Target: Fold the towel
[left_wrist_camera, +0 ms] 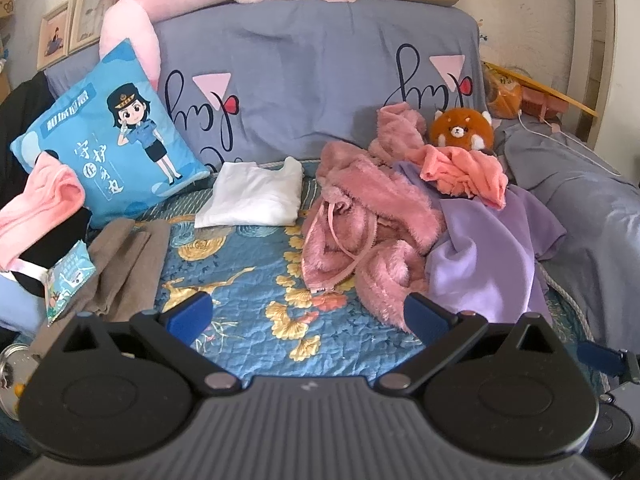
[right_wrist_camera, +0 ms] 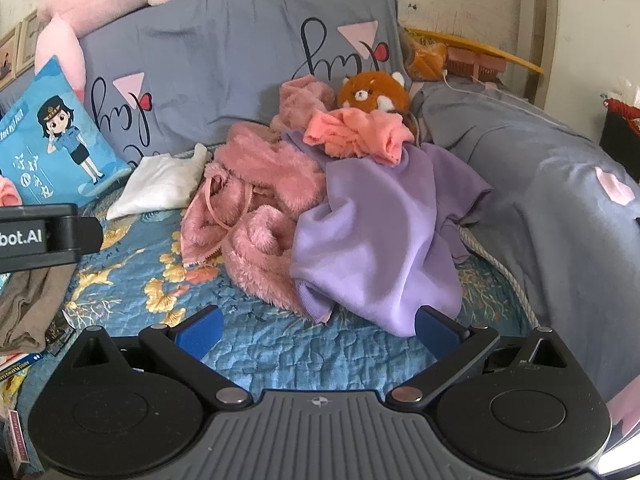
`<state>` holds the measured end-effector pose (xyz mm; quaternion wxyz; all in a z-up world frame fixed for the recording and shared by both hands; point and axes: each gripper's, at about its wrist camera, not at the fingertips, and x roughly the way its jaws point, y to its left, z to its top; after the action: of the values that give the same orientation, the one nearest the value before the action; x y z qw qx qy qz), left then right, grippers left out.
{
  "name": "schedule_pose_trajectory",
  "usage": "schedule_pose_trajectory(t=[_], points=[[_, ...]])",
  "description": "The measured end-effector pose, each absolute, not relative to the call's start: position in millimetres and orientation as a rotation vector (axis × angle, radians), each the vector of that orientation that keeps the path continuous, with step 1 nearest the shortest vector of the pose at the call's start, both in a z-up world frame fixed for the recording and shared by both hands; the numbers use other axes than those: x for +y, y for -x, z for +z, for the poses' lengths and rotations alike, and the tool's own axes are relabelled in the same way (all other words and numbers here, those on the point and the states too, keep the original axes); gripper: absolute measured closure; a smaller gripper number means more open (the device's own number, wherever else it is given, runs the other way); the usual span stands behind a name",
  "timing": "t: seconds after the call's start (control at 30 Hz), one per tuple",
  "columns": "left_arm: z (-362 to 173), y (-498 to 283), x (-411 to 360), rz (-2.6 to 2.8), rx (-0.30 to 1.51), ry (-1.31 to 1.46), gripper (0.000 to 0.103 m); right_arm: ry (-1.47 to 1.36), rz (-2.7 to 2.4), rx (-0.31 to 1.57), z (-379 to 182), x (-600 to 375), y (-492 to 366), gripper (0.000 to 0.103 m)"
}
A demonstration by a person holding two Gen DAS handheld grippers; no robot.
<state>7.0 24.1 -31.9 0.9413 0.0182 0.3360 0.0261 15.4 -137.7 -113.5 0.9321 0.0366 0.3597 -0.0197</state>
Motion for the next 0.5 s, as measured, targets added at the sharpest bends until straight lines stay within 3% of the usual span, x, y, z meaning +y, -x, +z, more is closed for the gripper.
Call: schedule_pose_trajectory(t=[0.5], points=[[-64,-25,29,0.043,0.711,-0.050,0.000,-0.008,-0.089,0.691,-135,-136,-30,0.000]])
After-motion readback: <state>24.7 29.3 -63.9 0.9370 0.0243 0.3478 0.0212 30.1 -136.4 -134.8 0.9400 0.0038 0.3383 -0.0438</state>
